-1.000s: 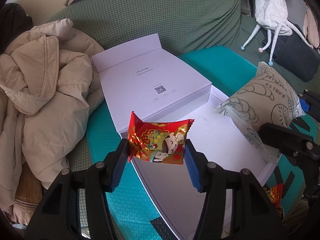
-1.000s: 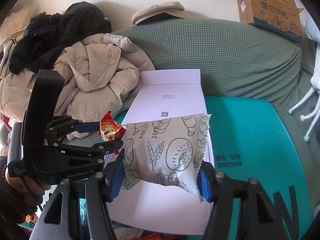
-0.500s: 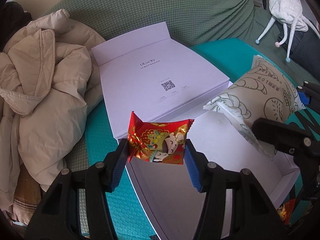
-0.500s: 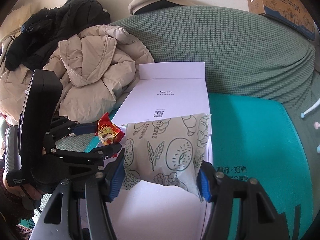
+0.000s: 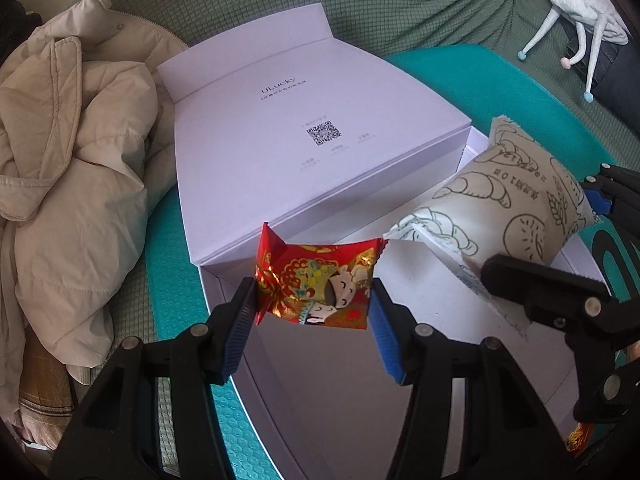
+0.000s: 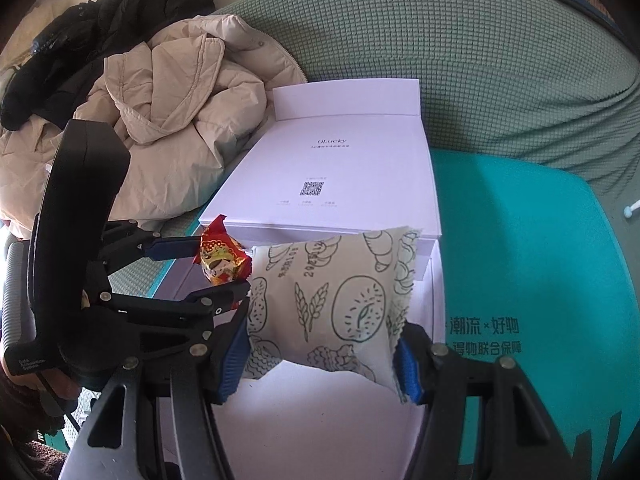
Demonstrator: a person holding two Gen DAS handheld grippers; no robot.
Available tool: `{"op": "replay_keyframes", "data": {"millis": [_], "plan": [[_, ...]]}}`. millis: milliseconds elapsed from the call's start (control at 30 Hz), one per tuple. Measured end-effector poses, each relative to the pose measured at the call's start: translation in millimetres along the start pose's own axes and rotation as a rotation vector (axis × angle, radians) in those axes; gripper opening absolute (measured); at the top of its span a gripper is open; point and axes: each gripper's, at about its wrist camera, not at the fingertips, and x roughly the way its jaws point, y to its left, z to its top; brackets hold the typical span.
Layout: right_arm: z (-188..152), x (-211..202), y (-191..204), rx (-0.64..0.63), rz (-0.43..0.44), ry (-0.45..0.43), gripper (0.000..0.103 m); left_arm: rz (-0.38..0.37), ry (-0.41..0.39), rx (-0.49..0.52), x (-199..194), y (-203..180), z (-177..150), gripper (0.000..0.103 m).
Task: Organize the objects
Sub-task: 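Release the pastry bag into the box with the right tool while the left tool releases the candy packet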
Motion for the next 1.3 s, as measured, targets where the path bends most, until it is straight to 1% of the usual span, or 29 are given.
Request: {"op": "replay_keyframes", "data": {"millis": [267, 367, 500, 600, 700, 800, 867, 933, 1000, 1200, 1300], "plan": [[-1.2, 14.2, -5.6, 0.009, -0.001, 0.034, 0.063, -0.009, 0.070, -0.026, 13.8, 3.4, -2.3, 0.054], [-0.5, 19.5, -5.1, 0.003, -0.029, 0.056, 0.063, -0.012, 0.099, -0.039, 19.9, 5.6, -4.1, 0.054], [-0.9, 22.9, -5.4, 0.009, -0.030, 0.067, 0.063, -0.017, 0.113, -0.043, 22.5, 6.5, -5.7, 0.055], [-0.8, 26.3, -4.5, 0.009, -0.034, 0.084, 0.063, -0.015, 0.117, -0.039, 22.9, 5.8, -6.7, 0.057], [-0.5, 31.7, -5.3, 0.012, -0.037, 0.112, 0.064, -0.012, 0.137, -0.035, 24.1, 3.4, -7.9, 0.059], [-0.9, 35.6, -8.5, 0.030, -0.047, 0.137, 0.065, 0.000, 0.133, -0.040, 21.9, 2.6, -8.9, 0.061], [-0.8, 33.6, -9.8, 0.037, -0.046, 0.131, 0.065, 0.021, 0.122, -0.035, 19.1, 1.8, -9.1, 0.061], [0.1, 32.3, -9.5, 0.035, -0.053, 0.133, 0.065, 0.050, 0.111, -0.025, 16.6, 0.7, -9.5, 0.067], [0.0, 30.7, -8.5, 0.028, -0.071, 0.142, 0.065, 0.082, 0.105, -0.010, 14.1, -0.6, -10.2, 0.069], [3.0, 13.7, -4.1, 0.029, -0.097, 0.107, 0.068, 0.114, 0.072, -0.028, 0.9, 1.3, -14.4, 0.071], [7.3, 2.0, 1.1, 0.008, -0.117, 0.081, 0.070, 0.114, 0.048, -0.052, -8.6, 4.5, -15.2, 0.071]]}}
